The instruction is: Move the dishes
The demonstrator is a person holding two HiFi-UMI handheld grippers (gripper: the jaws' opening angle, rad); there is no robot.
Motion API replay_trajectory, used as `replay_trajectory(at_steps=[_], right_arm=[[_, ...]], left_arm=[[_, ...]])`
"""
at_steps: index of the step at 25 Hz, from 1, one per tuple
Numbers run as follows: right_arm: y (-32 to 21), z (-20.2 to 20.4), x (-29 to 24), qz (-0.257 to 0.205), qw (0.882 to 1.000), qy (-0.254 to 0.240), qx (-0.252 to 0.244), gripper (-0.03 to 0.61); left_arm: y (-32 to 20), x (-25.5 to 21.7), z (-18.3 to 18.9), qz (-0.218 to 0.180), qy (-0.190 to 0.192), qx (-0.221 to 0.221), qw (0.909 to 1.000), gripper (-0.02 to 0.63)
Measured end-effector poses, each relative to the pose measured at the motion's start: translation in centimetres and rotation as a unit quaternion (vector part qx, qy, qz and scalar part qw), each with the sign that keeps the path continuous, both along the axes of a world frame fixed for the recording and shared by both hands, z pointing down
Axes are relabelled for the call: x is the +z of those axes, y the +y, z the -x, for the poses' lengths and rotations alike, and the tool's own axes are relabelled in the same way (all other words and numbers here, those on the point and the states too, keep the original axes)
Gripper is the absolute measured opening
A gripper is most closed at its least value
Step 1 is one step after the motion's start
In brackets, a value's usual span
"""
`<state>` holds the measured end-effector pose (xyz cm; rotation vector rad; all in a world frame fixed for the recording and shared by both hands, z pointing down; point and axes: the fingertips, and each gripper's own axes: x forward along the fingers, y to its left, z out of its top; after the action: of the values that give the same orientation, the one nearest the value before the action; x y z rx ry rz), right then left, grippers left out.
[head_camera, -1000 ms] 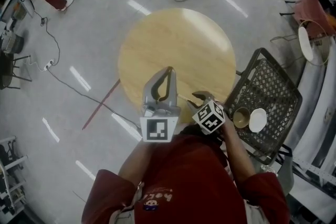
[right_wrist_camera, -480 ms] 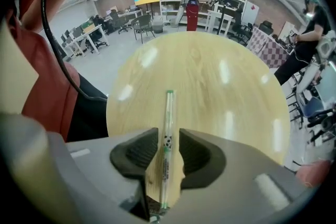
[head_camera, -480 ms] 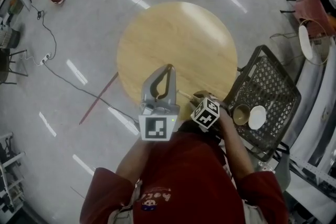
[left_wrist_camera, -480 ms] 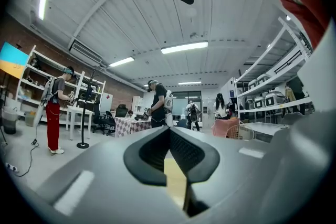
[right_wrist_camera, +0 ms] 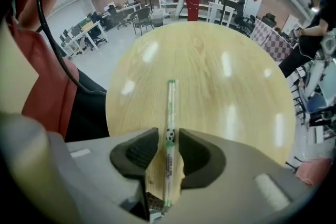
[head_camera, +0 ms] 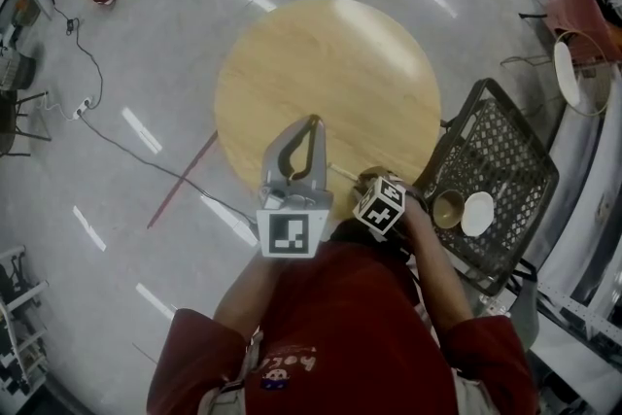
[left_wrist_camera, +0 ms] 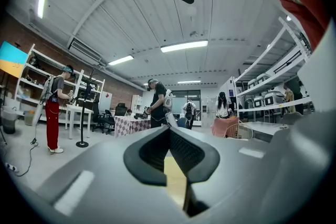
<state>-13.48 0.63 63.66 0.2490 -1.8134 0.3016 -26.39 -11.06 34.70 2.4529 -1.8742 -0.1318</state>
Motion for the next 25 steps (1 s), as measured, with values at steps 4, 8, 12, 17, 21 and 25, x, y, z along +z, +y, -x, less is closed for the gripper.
replay_trajectory(at_steps=[4, 8, 12, 17, 21, 25], right_arm=[[0.0, 0.0, 0.0, 0.002, 1.0, -0.001, 0.0, 0.123], [-0.1, 0.0, 0.0, 0.01, 1.0, 0.001, -0.001, 0.108], [-0.7, 0.1, 0.0, 0.014, 1.0, -0.006, 0.007, 0.064], [-0.7, 0.1, -0.1, 0.0, 1.0, 0.0, 0.007, 0.044], [-0.5, 0.0, 0.3, -0.004, 1.0, 0.003, 0.007, 0.043], [-0.6, -0.1, 0.1, 0.007, 1.0, -0.008, 0.022, 0.041]], left_arm=[[0.0, 0.2, -0.1, -0.001, -0.005, 0.001, 1.0, 0.007], [0.0, 0.4, -0.2, 0.0, -0.007, 0.003, 1.0, 0.006], [-0.1, 0.7, -0.6, 0.003, -0.006, 0.006, 1.0, 0.007], [-0.1, 0.5, -0.7, 0.004, -0.001, 0.008, 1.0, 0.007], [0.1, 0.9, -0.9, 0.008, -0.01, 0.014, 0.9998, 0.007], [-0.2, 0.5, -1.1, 0.004, -0.006, 0.014, 0.9999, 0.006]])
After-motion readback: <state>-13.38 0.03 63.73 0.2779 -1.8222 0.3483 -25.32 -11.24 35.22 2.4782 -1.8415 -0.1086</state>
